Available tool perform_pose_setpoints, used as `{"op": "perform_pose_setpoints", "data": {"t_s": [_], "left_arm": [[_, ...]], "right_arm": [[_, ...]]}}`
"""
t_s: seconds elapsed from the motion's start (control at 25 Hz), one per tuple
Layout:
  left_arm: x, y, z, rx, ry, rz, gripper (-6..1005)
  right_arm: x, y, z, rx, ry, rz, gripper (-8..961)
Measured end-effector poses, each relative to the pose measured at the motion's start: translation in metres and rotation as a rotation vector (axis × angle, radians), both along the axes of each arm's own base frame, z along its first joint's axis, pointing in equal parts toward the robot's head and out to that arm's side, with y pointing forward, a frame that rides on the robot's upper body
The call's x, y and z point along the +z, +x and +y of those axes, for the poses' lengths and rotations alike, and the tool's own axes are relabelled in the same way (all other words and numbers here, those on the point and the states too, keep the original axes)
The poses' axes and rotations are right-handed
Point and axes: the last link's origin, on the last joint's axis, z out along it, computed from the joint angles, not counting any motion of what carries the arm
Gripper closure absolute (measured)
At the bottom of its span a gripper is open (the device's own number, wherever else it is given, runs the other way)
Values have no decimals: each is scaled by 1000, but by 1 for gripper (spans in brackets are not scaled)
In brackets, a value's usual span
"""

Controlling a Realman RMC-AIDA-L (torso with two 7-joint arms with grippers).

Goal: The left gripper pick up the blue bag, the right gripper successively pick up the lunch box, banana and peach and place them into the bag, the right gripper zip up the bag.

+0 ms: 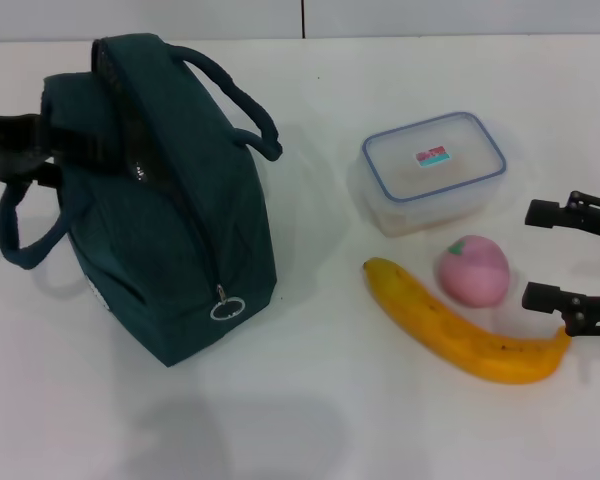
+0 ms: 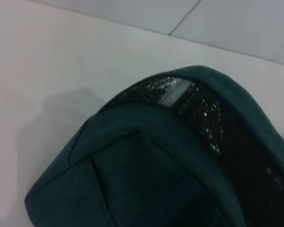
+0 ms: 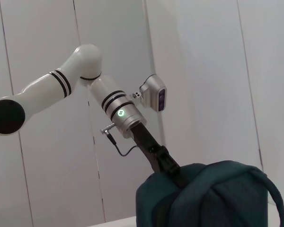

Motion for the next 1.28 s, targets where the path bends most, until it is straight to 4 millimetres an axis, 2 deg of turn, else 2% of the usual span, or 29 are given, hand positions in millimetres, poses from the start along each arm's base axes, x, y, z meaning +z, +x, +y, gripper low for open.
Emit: {"op": "perform_pose_setpoints", "data": {"t_s": [0.28,0.48,0.8,0.88,1.12,1.28], "left_arm": [[3,1,1,-45,21,11,228],[-2,-1,-2,-31,-6,0,302],[-8,4,-11,-8,-71,-47,678],[-10,4,-15,-13,-91,-66,774],[-18,-2,-28,10,-151,-125,963],[-19,-1,-34,5,-162,-184,964]], "right_arm": [[0,0,1,-5,4,-1,115],[-1,1,0,-8,3,0,116],[5,3,1,-36,34,27,118],[7,5,2,-72,46,47,118],[16,18,14,-254,122,119,119],[21,36,30,-478,177,184,120]]}}
